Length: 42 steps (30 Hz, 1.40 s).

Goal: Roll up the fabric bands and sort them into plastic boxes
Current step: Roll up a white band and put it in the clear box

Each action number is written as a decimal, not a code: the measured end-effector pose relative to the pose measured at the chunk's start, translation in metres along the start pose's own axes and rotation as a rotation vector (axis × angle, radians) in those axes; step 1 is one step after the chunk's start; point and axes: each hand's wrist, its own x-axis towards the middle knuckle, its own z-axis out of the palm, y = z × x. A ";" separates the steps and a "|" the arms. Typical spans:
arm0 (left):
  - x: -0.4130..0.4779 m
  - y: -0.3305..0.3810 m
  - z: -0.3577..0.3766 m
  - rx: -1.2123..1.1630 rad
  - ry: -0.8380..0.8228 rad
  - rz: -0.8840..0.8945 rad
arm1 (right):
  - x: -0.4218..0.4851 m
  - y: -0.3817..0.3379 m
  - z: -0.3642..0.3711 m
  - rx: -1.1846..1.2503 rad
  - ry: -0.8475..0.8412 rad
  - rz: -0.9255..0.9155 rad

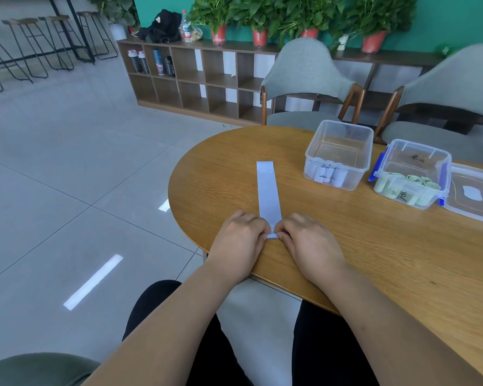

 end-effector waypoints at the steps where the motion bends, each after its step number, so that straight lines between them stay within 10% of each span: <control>1: 0.002 0.000 -0.001 0.002 -0.004 0.004 | 0.002 0.000 -0.001 -0.006 -0.013 -0.003; 42: 0.008 -0.001 0.001 0.084 0.008 -0.027 | 0.003 -0.007 -0.002 -0.158 0.023 0.088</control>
